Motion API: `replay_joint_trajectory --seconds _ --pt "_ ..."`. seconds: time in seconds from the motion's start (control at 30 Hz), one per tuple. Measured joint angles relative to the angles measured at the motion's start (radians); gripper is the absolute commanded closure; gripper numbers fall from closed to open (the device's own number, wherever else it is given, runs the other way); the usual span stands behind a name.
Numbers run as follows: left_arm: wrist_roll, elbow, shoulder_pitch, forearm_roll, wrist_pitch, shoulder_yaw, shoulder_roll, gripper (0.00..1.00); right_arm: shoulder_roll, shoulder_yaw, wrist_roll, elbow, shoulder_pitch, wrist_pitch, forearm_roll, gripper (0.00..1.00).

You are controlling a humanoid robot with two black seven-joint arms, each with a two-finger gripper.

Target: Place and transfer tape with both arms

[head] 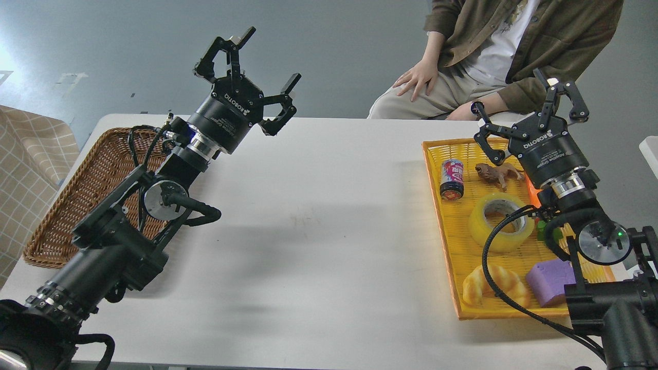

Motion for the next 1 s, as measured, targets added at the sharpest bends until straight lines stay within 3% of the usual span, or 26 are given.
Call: replay_joint_trajectory --seconds 1.0 --pt "-0.002 -0.003 -0.003 0.000 0.000 0.000 0.009 0.02 0.000 -0.003 0.000 0.007 0.001 0.000 0.000 0.00"
